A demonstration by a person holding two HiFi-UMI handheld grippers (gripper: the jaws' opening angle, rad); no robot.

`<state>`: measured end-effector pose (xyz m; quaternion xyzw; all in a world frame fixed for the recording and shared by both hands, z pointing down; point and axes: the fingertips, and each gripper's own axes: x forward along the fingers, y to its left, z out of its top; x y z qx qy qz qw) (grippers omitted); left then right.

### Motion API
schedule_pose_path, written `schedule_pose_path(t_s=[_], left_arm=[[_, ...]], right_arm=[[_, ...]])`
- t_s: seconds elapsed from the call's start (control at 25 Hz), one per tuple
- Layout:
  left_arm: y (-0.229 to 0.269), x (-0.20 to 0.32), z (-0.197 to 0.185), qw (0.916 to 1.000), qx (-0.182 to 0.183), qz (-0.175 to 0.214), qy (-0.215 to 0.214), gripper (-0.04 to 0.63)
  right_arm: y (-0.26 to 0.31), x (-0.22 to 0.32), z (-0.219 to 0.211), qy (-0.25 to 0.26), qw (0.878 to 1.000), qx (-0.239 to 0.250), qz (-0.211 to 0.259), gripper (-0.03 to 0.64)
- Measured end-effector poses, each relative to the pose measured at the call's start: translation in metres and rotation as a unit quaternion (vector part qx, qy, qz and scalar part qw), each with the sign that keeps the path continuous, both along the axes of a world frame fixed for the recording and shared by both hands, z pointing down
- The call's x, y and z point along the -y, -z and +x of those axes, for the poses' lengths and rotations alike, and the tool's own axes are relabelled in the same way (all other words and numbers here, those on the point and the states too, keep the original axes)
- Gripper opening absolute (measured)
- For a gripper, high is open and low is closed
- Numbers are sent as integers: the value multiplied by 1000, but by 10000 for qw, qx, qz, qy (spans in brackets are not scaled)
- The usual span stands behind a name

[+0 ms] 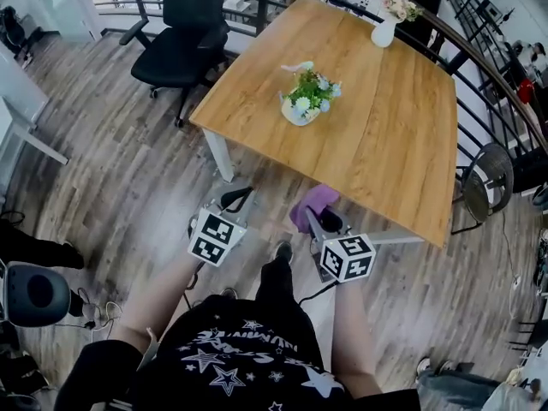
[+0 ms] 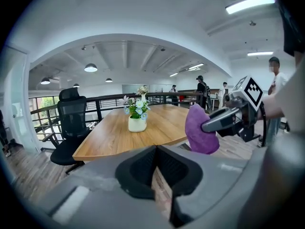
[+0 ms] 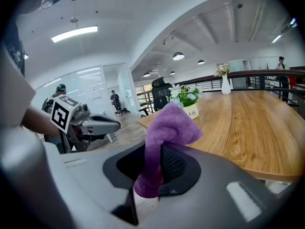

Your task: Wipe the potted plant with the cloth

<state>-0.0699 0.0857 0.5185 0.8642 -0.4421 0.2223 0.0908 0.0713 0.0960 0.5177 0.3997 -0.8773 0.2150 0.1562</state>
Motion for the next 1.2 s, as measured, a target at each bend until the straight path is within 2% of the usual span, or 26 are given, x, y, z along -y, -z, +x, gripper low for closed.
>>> schedule_pose_path(t_s=[0.56, 1.2], left_arm=[[10, -100, -27, 9995, -208, 34, -222, 2], [6, -165, -37, 9989, -351, -25, -295, 2]], right_arm=[[7, -105, -22, -364, 9991, -231, -17, 77], [4, -176, -29, -571, 9981, -215, -92, 77]])
